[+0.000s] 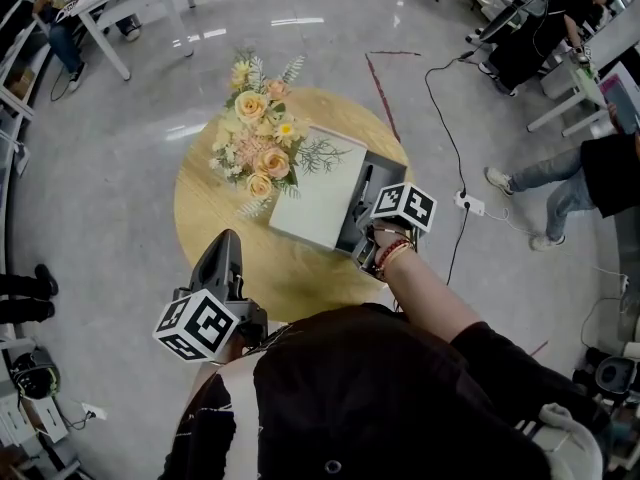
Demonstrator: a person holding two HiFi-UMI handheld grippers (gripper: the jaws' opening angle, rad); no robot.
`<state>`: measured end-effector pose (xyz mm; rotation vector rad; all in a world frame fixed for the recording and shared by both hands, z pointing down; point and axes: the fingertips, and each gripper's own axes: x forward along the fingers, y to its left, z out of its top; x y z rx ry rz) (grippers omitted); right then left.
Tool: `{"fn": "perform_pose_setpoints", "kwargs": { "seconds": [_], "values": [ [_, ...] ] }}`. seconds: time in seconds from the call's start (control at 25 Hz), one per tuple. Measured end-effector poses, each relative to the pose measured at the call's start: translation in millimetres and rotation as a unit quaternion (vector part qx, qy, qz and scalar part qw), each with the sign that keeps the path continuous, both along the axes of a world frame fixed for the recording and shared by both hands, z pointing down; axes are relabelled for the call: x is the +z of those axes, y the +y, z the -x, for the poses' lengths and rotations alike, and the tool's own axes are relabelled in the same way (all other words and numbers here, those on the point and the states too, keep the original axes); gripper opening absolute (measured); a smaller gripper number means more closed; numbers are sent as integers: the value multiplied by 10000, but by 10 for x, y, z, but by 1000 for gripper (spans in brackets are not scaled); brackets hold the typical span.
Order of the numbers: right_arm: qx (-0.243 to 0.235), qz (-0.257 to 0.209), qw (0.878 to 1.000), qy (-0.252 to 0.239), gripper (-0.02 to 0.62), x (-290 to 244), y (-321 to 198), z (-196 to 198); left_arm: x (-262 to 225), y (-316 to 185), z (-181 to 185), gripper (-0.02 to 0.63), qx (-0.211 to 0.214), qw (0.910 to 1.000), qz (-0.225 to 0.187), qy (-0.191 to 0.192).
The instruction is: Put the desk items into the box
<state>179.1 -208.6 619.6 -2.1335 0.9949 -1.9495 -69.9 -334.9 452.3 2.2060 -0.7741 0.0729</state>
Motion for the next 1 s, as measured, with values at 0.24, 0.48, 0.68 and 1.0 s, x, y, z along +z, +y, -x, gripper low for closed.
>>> {"fn": "perform_pose_setpoints", "kwargs": {
  "seconds": [0.24,0.48,0.68,1.0],
  "values": [
    [-21,2,10000,-66,67,12,3,4,-16,16,-14,11,-4,10000,-16,-22],
    [-97,9,9999,-109,77,41,-27,14,2,14,-11,11,-17,10000,-15,-47],
    [-113,16,9999,-124,77,51,-27,25,-3,14,-1,11,-37,10000,-19,-43],
    [-118,44,9998,-135,77,51,-30,40,-6,6,34,11,-90,10000,9,-18]
  ]
}}
